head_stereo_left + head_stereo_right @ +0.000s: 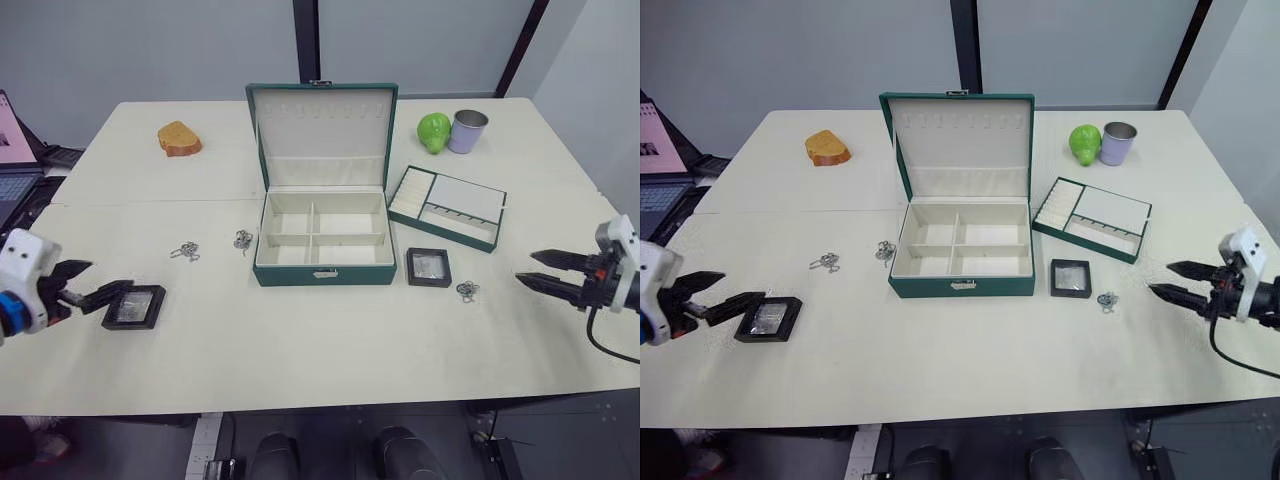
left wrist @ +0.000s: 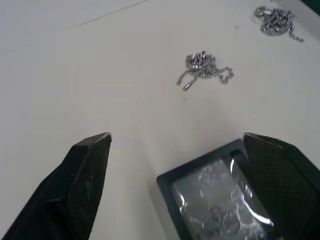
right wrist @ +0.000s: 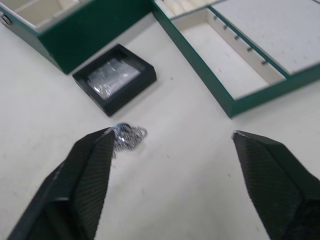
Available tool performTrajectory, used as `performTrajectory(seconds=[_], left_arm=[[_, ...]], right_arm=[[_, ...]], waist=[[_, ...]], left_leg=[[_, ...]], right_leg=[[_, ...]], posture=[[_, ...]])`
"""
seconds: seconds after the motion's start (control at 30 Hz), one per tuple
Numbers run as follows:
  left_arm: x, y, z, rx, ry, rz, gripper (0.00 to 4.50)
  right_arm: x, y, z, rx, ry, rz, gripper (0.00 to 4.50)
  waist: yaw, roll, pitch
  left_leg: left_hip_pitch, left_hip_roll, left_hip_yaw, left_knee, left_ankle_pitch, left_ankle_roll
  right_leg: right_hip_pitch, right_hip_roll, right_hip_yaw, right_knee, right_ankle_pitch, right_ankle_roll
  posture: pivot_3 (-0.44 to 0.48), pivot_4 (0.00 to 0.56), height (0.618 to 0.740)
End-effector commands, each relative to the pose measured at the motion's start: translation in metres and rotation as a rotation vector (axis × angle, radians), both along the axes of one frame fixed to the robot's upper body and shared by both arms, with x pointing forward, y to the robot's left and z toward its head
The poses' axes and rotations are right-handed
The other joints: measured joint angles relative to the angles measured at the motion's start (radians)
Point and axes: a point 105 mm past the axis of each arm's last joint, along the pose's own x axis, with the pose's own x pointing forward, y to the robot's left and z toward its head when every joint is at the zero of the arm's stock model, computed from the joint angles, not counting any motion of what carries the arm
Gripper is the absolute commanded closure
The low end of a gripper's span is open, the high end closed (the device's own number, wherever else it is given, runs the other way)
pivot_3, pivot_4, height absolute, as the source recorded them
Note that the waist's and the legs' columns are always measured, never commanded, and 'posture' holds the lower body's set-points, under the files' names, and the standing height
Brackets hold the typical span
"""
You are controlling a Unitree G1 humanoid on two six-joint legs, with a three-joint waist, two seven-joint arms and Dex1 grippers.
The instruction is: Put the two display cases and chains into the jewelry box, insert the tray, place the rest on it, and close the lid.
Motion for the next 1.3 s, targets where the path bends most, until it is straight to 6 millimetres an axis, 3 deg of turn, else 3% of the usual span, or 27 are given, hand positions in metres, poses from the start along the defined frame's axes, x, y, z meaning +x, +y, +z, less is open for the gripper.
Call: performTrajectory(seconds=[0.03,0.47,0.67,0.77,0.9,1.1,1.3], left_arm=[[-0.005,0.011,0.014,0.045,-0.039,0.015,0.0],[-0.018,0.017,0.004,0.045,-0.029,0.049,0.0],[-0.036,-0.002,0.007,0.016,-0.117,0.046,0.0],[-0.045,-0.02,-0.003,0.014,-0.054,-0.038,0.0],[-0.046,-0.034,-0.01,0.099,0.042,-0.18,0.0],[-0.046,-0.039,-0.032,0.304,0.23,-0.379,0.0],[-0.03,-0.039,-0.036,0.388,0.264,-0.454,0.0]], right_arm=[[-0.002,-0.006,0.012,-0.031,-0.056,-0.007,0.07],[0.0,0.004,0.015,-0.034,-0.069,0.035,0.07],[-0.005,0.067,0.063,0.047,-0.166,0.261,0.07],[-0.018,0.117,0.091,0.094,-0.196,0.484,0.07],[-0.03,0.159,0.11,0.099,-0.222,0.691,0.07],[-0.041,0.201,0.125,0.082,-0.277,0.917,0.07],[-0.044,0.221,0.122,0.059,-0.324,0.991,0.07]], waist=[[0.0,0.0,0.0],[0.0,0.0,0.0],[-0.002,0.002,0.0],[-0.002,0.002,0.001],[0.011,0.0,0.001],[0.029,-0.001,0.002],[0.03,-0.001,0.002]], left_leg=[[0.0,0.0,0.0,0.0,0.0,0.0],[0.0,0.0,0.001,0.0,0.0,0.0],[0.0,0.001,0.001,-0.001,0.0,0.0],[0.0,0.001,0.001,-0.001,0.0,0.0],[0.0,0.001,0.0,-0.001,0.0,0.0],[-0.001,0.0,0.001,-0.001,-0.001,0.001],[-0.003,0.001,0.002,-0.001,0.0,0.0]], right_leg=[[0.0,0.0,0.0,0.0,0.0,0.0],[0.0,0.0,0.001,0.0,0.0,0.0],[-0.001,0.001,0.002,0.0,0.0,0.0],[-0.001,0.001,0.001,0.0,0.0,0.0],[-0.001,0.001,0.001,0.0,0.0,0.0],[-0.009,0.0,0.001,0.001,0.0,0.0],[-0.01,0.0,0.001,0.002,0.0,-0.001]], posture=[[0.0,0.15,0.74],[0.0,0.15,0.74],[0.0,0.15,0.74],[0.0,0.15,0.74],[0.0,0.15,0.74],[0.0,0.15,0.74],[0.0,0.15,0.74]])
